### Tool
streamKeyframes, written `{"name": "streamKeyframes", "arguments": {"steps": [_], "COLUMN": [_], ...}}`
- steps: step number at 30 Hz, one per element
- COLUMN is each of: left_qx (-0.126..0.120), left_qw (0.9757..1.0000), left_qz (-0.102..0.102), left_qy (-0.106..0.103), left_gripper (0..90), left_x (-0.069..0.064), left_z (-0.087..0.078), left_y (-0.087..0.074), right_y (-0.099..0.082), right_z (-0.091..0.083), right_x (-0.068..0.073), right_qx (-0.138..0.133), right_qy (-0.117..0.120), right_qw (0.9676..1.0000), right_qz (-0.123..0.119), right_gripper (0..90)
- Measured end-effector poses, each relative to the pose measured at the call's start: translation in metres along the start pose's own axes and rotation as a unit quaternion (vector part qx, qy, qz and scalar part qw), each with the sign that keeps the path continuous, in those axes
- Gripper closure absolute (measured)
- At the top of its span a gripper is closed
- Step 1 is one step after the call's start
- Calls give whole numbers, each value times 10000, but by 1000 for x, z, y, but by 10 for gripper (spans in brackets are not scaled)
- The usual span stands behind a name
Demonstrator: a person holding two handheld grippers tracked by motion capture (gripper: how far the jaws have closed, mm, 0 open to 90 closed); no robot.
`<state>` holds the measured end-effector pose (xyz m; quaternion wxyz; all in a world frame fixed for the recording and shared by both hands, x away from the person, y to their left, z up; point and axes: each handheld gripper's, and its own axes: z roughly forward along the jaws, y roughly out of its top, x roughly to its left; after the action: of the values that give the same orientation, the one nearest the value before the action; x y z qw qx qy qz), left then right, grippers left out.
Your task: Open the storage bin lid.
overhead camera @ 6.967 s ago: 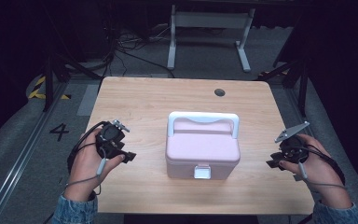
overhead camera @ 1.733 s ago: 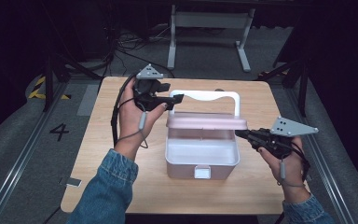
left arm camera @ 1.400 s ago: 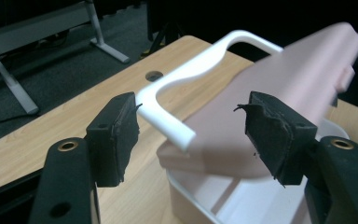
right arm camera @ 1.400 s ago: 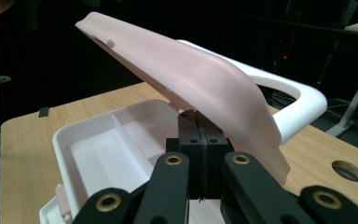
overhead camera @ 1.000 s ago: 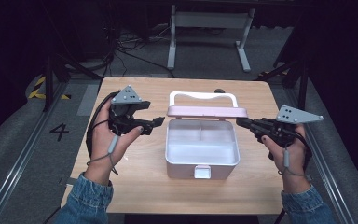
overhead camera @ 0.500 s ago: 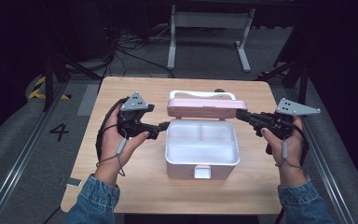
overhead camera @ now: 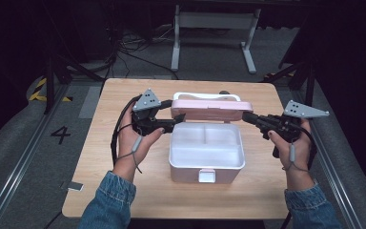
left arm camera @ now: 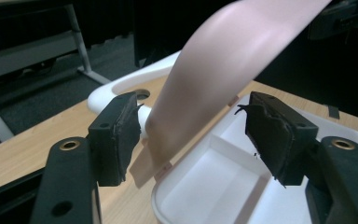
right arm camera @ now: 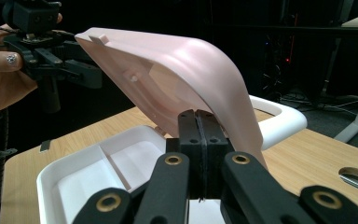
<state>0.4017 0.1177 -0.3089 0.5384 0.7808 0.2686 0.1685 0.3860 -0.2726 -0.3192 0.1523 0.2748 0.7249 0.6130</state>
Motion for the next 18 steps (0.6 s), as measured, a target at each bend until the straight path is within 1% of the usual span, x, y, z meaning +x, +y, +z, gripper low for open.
{"name": "streamKeyframes", "arguments": {"steps": [3,8,10,11,12,14,15,18], "left_qx": [-72,-9,-35,-5,42,156,209,268], "left_qw": [10000,10000,10000,10000,10000,9998,9997,9994], "left_qz": [-22,-44,-28,17,-6,69,66,88], "left_qy": [-5,34,40,57,38,89,120,179], "left_gripper": [378,428,453,462,473,504,514,559], "left_x": [1,-1,0,0,-1,-1,-2,-2], "left_z": [4,9,11,11,11,11,10,10], "left_y": [1,4,6,7,9,12,14,16], "right_y": [0,0,0,0,0,-1,-1,-1], "right_z": [0,0,1,1,1,1,1,1], "right_x": [0,0,0,0,0,0,0,0], "right_qx": [1,10,1,9,26,38,43,27], "right_qy": [-3,9,2,-2,-2,-3,-11,-6], "right_qw": [10000,10000,10000,10000,10000,10000,10000,10000], "right_qz": [-1,29,17,23,25,38,39,43], "right_gripper": [900,900,900,900,900,900,900,900]}}
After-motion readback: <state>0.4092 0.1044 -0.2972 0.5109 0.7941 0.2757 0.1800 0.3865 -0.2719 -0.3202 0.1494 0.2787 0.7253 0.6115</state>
